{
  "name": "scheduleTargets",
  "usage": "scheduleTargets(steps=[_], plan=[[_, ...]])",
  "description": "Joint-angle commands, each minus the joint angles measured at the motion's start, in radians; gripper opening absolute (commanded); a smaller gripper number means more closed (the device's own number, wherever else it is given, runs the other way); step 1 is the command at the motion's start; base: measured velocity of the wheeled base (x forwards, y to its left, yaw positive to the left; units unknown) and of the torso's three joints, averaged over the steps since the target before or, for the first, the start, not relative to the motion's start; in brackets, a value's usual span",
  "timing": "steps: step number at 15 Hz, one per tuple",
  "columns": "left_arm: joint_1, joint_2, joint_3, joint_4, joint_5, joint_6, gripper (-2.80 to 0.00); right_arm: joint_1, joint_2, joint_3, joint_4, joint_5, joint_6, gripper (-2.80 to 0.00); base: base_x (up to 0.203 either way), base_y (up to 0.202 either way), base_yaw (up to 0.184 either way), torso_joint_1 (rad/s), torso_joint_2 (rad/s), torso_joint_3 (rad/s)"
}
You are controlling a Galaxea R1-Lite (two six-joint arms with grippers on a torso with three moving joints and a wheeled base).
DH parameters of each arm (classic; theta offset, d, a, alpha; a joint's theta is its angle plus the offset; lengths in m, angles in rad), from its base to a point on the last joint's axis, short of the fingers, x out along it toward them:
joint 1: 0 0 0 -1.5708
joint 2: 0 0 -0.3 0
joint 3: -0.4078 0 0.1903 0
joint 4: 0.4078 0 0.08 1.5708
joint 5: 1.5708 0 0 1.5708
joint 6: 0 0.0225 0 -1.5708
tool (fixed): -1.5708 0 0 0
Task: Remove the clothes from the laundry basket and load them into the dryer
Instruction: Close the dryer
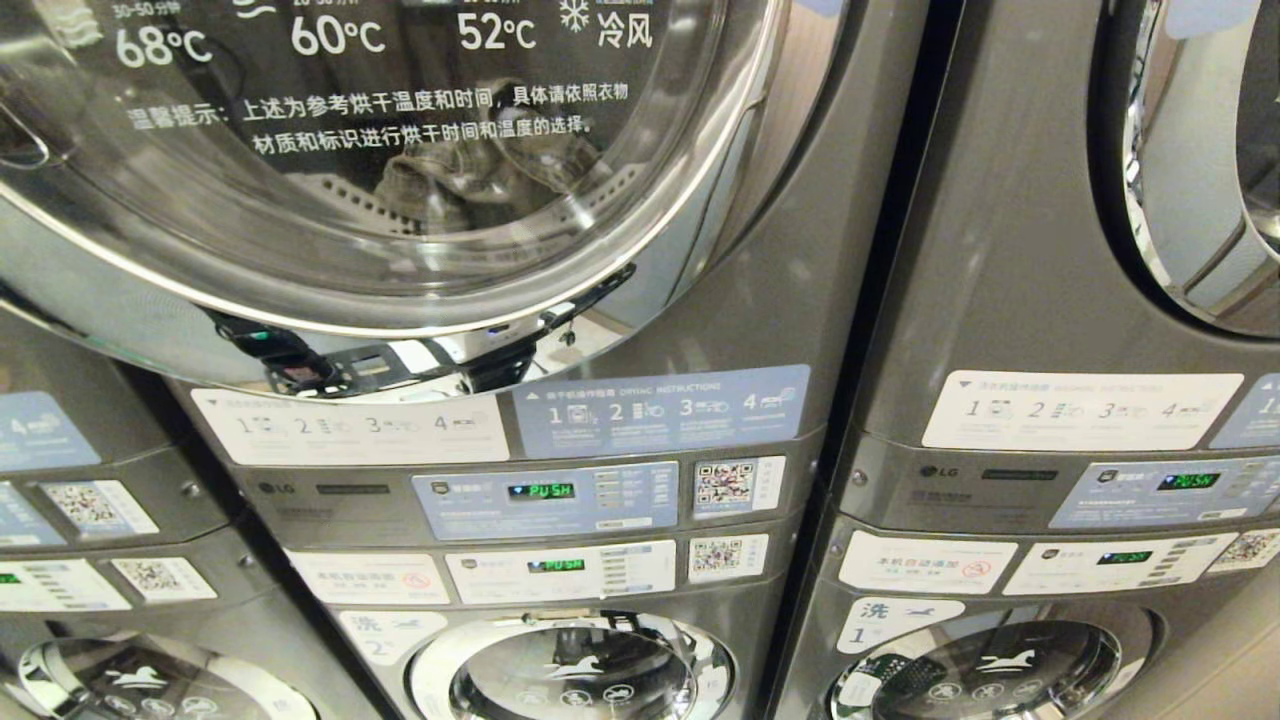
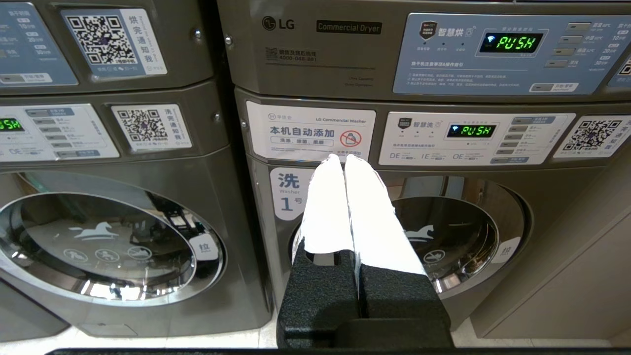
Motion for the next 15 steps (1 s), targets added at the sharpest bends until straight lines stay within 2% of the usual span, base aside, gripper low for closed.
scheduleTargets(steps=[1, 4, 6, 12, 15], plan=[[0.000, -0.003, 0.000, -0.002, 0.002, -0.004, -2.80, 0.000, 0.002, 0.000, 0.000, 0.000, 0.000, -2.80, 0.000, 0.000, 0.000, 0.000, 0.00, 0.000], [0.000, -0.043, -0.002, 0.001, 0.011, -0.003, -2.80, 0.000, 0.002, 0.000, 0.000, 0.000, 0.000, -2.80, 0.000, 0.000, 0.000, 0.000, 0.00, 0.000], [0.002, -0.046, -0.005, 0.000, 0.047, -0.003, -2.80, 0.000, 0.002, 0.000, 0.000, 0.000, 0.000, -2.80, 0.000, 0.000, 0.000, 0.000, 0.00, 0.000], [0.008, 0.043, -0.050, -0.002, 0.057, -0.005, -2.80, 0.000, 0.002, 0.000, 0.000, 0.000, 0.002, -2.80, 0.000, 0.000, 0.000, 0.000, 0.00, 0.000], [0.008, 0.108, -0.070, -0.006, 0.054, -0.030, -2.80, 0.000, 0.002, 0.000, 0.000, 0.000, 0.003, -2.80, 0.000, 0.000, 0.000, 0.000, 0.00, 0.000]])
